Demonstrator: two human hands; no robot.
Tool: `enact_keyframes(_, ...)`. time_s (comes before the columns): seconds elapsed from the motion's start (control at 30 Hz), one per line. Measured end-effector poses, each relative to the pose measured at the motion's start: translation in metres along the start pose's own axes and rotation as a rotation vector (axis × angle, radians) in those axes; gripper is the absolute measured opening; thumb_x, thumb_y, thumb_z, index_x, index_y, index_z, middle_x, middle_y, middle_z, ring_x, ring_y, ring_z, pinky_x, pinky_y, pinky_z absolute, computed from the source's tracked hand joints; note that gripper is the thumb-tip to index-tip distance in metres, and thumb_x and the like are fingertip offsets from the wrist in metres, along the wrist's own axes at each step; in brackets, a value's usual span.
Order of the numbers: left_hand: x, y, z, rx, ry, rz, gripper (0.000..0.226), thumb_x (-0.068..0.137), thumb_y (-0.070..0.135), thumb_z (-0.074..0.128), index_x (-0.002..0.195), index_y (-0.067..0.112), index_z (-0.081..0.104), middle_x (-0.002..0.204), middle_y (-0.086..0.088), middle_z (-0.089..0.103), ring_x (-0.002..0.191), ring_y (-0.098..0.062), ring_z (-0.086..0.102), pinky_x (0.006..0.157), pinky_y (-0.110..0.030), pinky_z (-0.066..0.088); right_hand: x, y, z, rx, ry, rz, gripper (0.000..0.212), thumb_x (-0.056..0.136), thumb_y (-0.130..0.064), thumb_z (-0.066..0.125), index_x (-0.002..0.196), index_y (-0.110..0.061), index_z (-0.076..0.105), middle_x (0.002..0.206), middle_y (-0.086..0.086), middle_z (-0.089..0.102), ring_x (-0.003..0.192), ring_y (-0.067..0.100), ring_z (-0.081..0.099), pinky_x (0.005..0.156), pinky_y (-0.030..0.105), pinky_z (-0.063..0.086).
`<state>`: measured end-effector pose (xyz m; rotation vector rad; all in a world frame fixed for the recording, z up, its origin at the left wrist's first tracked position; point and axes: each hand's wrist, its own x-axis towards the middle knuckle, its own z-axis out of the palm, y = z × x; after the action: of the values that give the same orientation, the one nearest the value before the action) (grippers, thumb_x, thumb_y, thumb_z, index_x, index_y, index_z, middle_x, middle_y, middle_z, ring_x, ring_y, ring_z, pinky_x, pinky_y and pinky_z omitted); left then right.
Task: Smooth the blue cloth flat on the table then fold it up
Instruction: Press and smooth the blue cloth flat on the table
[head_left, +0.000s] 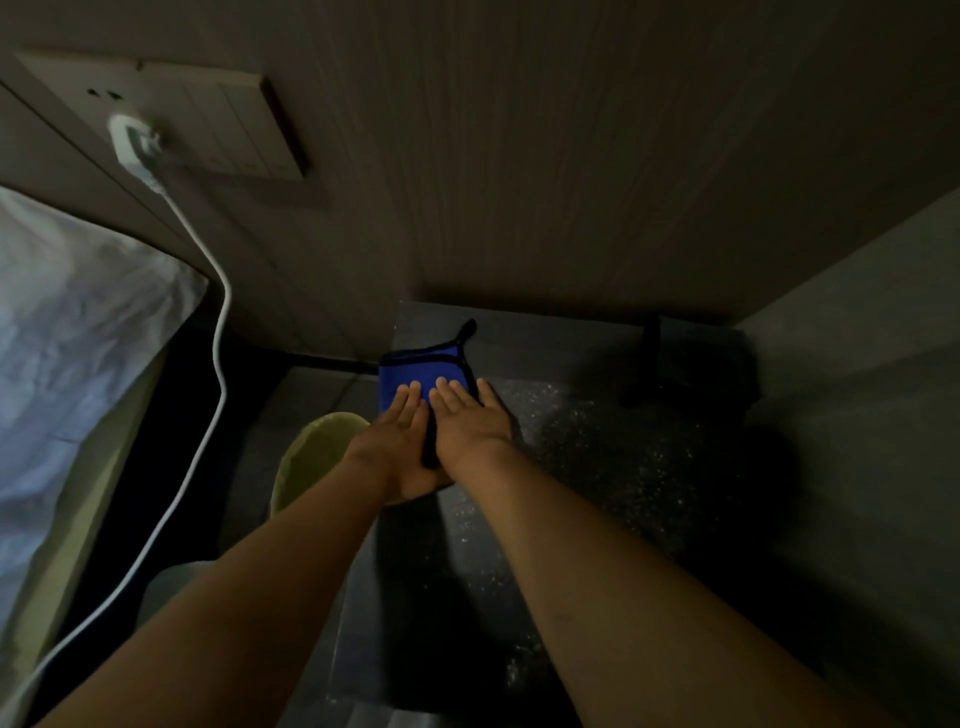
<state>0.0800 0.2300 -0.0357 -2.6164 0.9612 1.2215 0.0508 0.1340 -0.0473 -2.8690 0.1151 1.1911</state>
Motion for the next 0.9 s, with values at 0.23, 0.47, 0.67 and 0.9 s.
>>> enact_keyframes(0.23,0.008,0.014,0.002,0.044,-0.005,0.003,0.11,0.081,0.069,0.047,0.15,0.009,-0.014,0.158,-0.014,-0.019,0.147,-0.025,-0.015,0.119,-0.037,0.0,-0.004,0.014,0.009,0.017,0.02,0.014,0.077,0.097,-0.029,0.043,0.153,-0.013,-0.009,0.161,0.005,-0.015,0.148,0.02,-0.013,0.118,0.046,-0.009)
enact_keyframes(0.47,0.021,0.071,0.0,0.081,0.012,0.057,0.108,0.083,0.069,0.044,0.149,0.007,-0.015,0.158,-0.014,-0.02,0.147,-0.025,-0.016,0.118,-0.036,-0.003,-0.018,0.065,0.025,0.023,-0.014,0.08,0.084,0.095,-0.033,0.048,0.152,-0.016,-0.011,0.161,0.003,-0.016,0.148,0.018,-0.013,0.119,0.045,-0.008)
enact_keyframes(0.67,0.033,0.103,0.003,0.085,0.016,0.089,0.11,0.082,0.068,0.047,0.149,0.008,-0.015,0.158,-0.013,-0.02,0.147,-0.024,-0.016,0.118,-0.034,-0.004,-0.035,0.102,0.035,0.096,0.007,0.1,0.076,0.099,-0.03,0.043,0.153,-0.016,-0.009,0.161,0.0,-0.016,0.148,0.013,-0.011,0.121,0.043,-0.005)
enact_keyframes(0.9,0.043,0.135,0.008,0.115,0.036,0.151,0.109,0.082,0.069,0.046,0.149,0.008,-0.015,0.158,-0.013,-0.02,0.147,-0.024,-0.016,0.118,-0.036,-0.003,-0.048,0.134,0.054,0.143,0.028,0.147,0.074,0.099,-0.033,0.04,0.153,-0.018,-0.009,0.161,-0.002,-0.016,0.148,0.011,-0.012,0.119,0.041,-0.009)
